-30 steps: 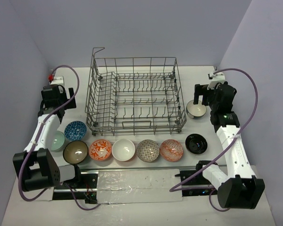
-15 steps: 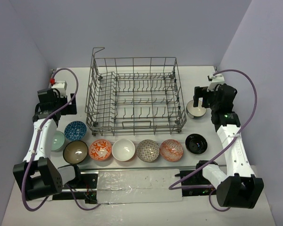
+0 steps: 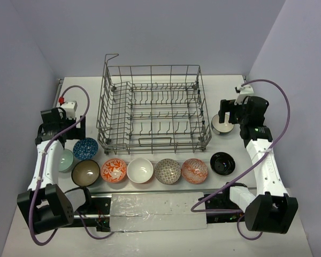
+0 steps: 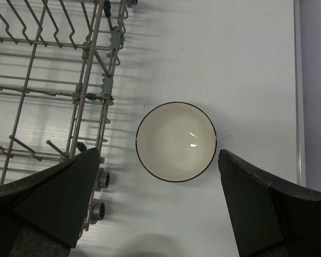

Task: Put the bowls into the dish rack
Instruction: Pick up the bowl from the corner of the board.

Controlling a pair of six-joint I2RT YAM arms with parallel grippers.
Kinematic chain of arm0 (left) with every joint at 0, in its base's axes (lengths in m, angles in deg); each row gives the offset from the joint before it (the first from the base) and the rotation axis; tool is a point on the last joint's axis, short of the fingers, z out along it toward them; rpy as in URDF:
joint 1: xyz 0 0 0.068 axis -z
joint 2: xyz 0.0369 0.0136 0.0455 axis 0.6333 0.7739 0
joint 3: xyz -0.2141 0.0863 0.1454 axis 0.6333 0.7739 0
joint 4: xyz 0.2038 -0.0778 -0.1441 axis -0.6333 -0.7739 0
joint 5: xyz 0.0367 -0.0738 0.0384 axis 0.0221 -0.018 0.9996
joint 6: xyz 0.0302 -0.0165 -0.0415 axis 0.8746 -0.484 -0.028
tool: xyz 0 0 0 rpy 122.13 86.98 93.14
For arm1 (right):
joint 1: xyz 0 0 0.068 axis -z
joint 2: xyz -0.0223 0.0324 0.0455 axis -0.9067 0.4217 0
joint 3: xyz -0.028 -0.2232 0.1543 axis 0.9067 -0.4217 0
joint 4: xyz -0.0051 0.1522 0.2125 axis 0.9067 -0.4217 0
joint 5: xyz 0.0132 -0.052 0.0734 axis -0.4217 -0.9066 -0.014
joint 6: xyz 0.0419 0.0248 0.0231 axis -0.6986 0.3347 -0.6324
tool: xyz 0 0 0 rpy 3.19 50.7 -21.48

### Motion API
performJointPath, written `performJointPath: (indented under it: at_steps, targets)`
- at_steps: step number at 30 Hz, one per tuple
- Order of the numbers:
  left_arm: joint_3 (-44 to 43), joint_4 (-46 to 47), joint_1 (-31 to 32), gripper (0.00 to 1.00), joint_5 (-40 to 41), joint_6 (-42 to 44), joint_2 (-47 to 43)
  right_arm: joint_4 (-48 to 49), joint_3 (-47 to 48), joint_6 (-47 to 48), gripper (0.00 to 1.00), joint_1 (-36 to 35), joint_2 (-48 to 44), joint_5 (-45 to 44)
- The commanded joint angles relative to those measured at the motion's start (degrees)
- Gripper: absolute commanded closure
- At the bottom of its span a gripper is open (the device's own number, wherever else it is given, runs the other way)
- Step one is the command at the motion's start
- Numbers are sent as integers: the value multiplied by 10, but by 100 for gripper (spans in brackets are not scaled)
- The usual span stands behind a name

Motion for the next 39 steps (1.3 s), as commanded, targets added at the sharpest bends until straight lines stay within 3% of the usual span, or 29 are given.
performJointPath:
  at_steps: [1,9,25,39]
  targets:
    - [8,-14,-14,1,-29,46,-9,2,21,5,0,6,-5,15]
    - [33,-13,-32,1,-59,81,14,-1,19,7,0,21,-8,33]
    - [58,27,-54,11,-79,126,78,-3,18,12,0,25,0,53]
    - [49,37,-54,28,-101,126,105,-3,20,10,1,27,11,44]
